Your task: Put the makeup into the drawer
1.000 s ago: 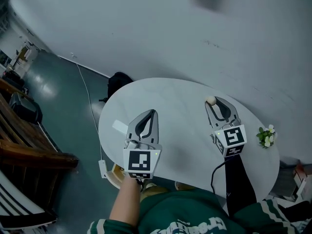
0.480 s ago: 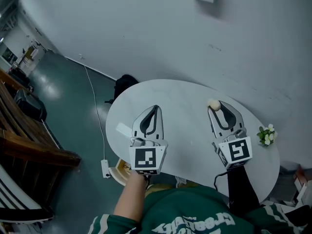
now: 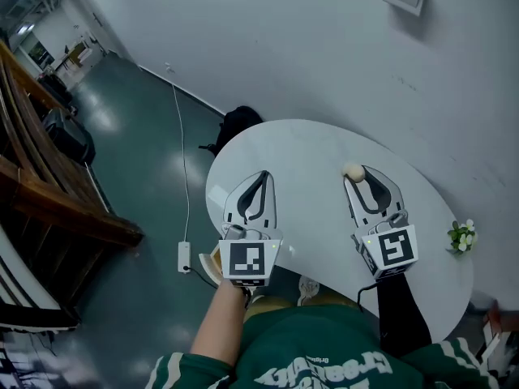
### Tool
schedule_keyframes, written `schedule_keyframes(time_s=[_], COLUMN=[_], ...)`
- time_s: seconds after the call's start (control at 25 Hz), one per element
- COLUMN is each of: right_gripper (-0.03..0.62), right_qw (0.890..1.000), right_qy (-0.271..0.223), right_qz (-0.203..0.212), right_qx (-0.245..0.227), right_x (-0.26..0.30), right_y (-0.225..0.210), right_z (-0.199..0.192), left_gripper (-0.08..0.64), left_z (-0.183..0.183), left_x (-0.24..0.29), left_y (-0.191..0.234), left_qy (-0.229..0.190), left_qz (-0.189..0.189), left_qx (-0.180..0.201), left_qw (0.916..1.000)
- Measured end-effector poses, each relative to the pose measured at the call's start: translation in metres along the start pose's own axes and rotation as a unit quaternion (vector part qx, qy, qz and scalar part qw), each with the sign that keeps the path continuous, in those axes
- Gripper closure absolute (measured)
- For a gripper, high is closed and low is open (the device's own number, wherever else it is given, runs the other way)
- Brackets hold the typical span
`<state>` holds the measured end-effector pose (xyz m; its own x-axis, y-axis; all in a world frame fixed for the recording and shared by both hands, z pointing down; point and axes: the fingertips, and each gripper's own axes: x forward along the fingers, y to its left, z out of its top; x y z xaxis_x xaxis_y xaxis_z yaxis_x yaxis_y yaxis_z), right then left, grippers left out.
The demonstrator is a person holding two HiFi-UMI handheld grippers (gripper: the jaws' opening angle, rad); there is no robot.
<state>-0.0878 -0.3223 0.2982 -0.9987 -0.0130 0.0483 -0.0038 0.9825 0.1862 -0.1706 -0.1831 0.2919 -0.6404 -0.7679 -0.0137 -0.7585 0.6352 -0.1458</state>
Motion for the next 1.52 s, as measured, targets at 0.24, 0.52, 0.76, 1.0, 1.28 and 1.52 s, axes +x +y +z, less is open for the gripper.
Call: schedule_keyframes(time_s=[0.24,0.52,0.76,1.0,1.28,1.52], right_gripper=[0.462,0.462,0.462,0.460,0.462,0.460], right_qw=[0.998,0.991,0.984,0.980,0.971,0.947], right_qy=[-0.006,-0.012,-0.017,-0.017,0.063,0.170], right_qz=[0.067,0.129,0.175,0.195,0.233,0.272], right_qx=[-0.004,0.009,0.043,0.030,0.005,-0.001], right_x=[0.030,0.060,0.067,0.067,0.067,0.058], right_y=[0.098,0.190,0.260,0.295,0.343,0.380], right_z=[0.022,0.040,0.045,0.038,-0.022,-0.104], left_gripper=[0.561,0.561,0.561,0.561,0.561,0.561], left_z=[-0.002,-0.009,-0.025,-0.036,-0.053,-0.071], left_x=[-0.068,-0.135,-0.193,-0.224,-0.241,-0.248], left_y=[0.069,0.138,0.181,0.193,0.203,0.207], left_qy=[0.012,0.039,0.059,0.064,0.073,0.086], left_qz=[0.045,0.101,0.138,0.146,0.146,0.142], left_qx=[0.002,0.044,0.045,0.044,0.034,0.021], left_qw=[0.9989,0.9931,0.9877,0.9861,0.9861,0.9859])
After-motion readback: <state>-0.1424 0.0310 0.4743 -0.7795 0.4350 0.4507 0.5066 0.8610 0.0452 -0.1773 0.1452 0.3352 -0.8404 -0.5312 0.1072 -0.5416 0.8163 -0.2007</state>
